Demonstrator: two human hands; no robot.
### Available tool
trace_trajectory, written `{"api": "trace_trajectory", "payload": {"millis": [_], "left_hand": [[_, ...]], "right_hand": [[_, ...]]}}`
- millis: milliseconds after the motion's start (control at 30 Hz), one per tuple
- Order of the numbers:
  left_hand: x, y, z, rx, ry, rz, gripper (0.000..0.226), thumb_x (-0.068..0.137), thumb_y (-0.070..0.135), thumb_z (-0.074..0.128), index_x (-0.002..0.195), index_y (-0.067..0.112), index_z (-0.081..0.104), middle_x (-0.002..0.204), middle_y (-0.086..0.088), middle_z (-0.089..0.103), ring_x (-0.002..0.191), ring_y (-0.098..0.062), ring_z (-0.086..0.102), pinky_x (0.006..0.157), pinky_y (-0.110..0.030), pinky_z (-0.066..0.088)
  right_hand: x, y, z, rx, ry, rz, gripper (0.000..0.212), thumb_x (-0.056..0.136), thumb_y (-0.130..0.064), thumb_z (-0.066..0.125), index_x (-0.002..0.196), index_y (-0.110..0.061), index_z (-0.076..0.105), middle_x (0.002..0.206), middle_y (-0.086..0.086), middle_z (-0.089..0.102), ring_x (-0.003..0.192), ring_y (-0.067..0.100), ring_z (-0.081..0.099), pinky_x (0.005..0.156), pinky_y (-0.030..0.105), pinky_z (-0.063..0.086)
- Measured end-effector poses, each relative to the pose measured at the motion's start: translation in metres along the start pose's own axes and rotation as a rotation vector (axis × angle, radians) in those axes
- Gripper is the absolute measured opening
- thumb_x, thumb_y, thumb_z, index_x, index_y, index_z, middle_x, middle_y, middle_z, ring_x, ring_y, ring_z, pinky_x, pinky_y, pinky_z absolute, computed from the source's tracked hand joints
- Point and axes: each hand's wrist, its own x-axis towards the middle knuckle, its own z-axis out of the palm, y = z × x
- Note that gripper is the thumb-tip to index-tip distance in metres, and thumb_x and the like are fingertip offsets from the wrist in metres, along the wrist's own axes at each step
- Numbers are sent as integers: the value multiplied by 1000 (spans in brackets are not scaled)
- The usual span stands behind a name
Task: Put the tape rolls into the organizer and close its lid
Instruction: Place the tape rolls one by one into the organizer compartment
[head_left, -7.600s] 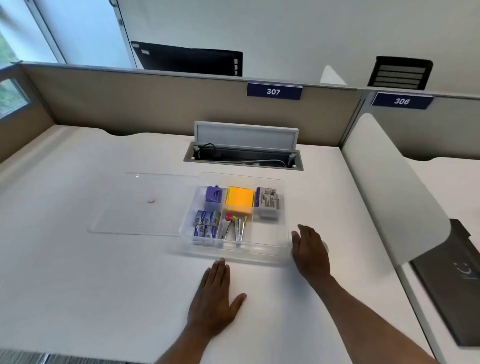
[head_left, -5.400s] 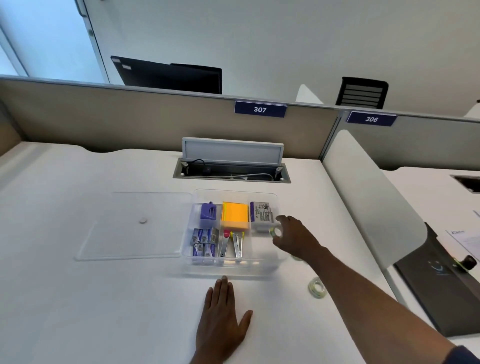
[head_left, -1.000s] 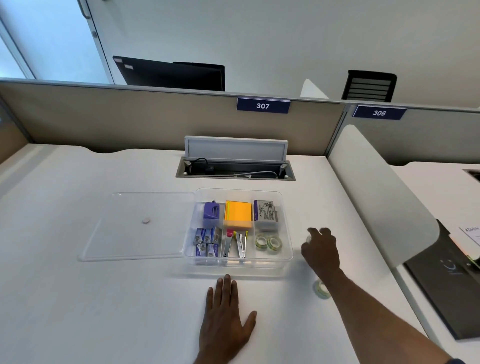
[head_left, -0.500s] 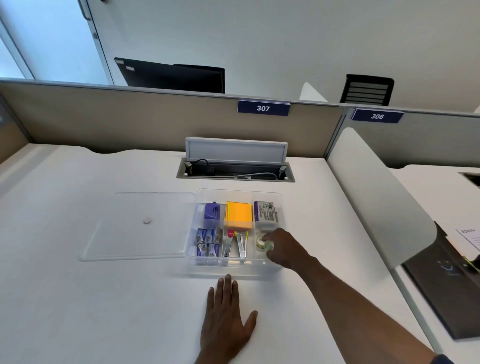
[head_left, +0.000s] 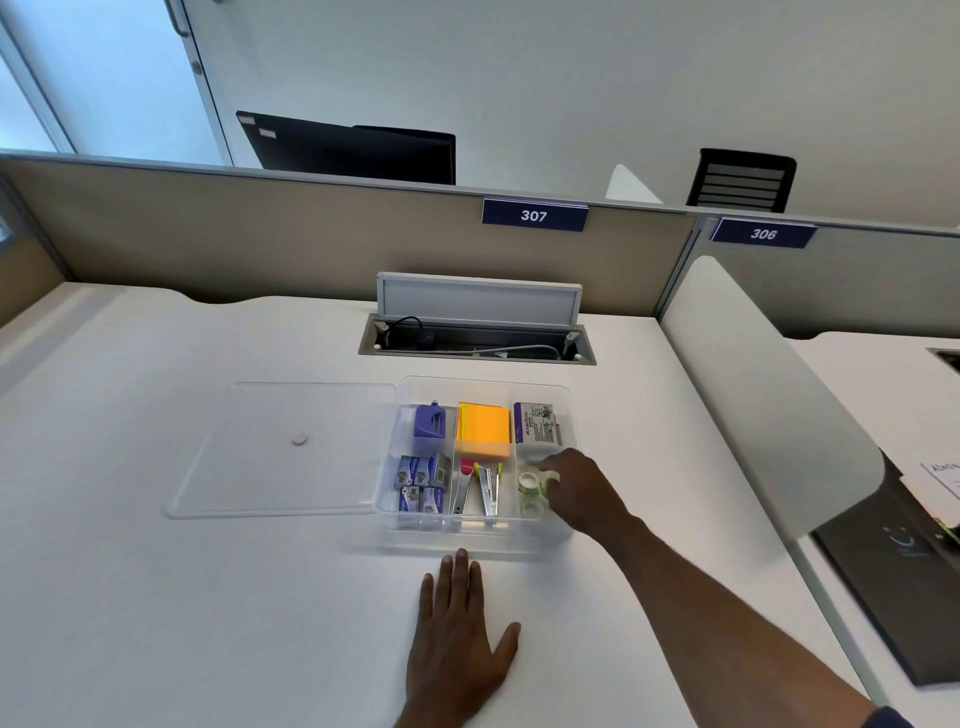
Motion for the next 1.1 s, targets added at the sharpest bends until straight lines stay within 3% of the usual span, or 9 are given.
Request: {"api": "trace_trajectory", "payload": {"millis": [167, 300, 367, 500, 633, 733, 867, 967, 1100], "left_hand": [[1, -1, 3, 4, 28, 12, 87, 76, 65, 49, 136, 2, 49, 148, -16, 40, 138, -28, 27, 111, -42, 9], [1, -1, 4, 1, 45, 20, 87, 76, 64, 50, 136, 0, 49, 148, -17, 40, 138, -28, 28, 112, -43, 10], [1, -1, 4, 1, 44, 23, 87, 76, 64, 50, 135, 0, 50, 147, -17, 41, 137, -29, 28, 112, -42, 9], [0, -1, 3, 7, 48, 24, 86, 77, 64, 49, 136, 1, 50, 148, -16, 40, 138, -29, 28, 113, -42, 8], [0, -1, 4, 10, 46, 24, 86, 78, 64, 47, 137, 2, 48, 149, -16, 38, 139, -28, 27, 113, -42, 8], [0, -1, 4, 19, 48, 24, 86, 78, 64, 47, 137, 1, 48, 149, -16, 39, 139, -29, 27, 113, -42, 8], [0, -1, 3, 19, 46, 24, 86, 78, 64, 47, 137, 2, 49, 148, -16, 40, 138, -28, 28, 113, -41, 6], [-1, 0, 3, 19, 42, 19, 86, 78, 65, 47, 136, 2, 49, 148, -16, 40, 138, -28, 27, 113, -40, 6], [-1, -1, 2, 17, 27, 15, 86, 78, 65, 46, 136, 2, 49, 148, -16, 41, 138, -28, 28, 113, -40, 5]], "right_hand": [[-1, 17, -3, -18, 360, -6, 32, 74, 8, 51, 101, 0, 67, 100, 19, 64, 92, 37, 64, 81, 39, 55], [-9, 35, -11, -10, 494, 184, 33, 76, 7, 50, 104, 0, 64, 102, 22, 61, 91, 41, 61, 75, 44, 55], [-14, 50, -11, -44, 412, 308, 30, 78, 1, 50, 105, -2, 61, 101, 23, 59, 91, 43, 59, 76, 43, 52], [-33, 83, -8, -77, 74, 580, 28, 84, -23, 50, 107, -9, 55, 109, 17, 55, 109, 38, 53, 90, 40, 45], [-52, 102, -6, -124, -52, 559, 48, 84, -55, 52, 113, -18, 60, 117, 13, 57, 114, 33, 54, 97, 40, 46], [-60, 101, -9, -108, -74, 533, 53, 78, -64, 55, 113, -25, 61, 118, 10, 56, 115, 30, 54, 98, 40, 46], [-68, 97, -13, -176, -190, 495, 58, 71, -61, 64, 119, -30, 55, 121, 7, 47, 119, 28, 50, 100, 39, 44], [-72, 97, -16, -228, -266, 479, 54, 70, -41, 68, 120, -31, 52, 119, 7, 44, 115, 28, 50, 96, 39, 47], [-78, 100, -12, -256, -221, 427, 39, 81, -18, 48, 118, -27, 54, 112, 6, 45, 109, 28, 55, 94, 35, 47]]}}
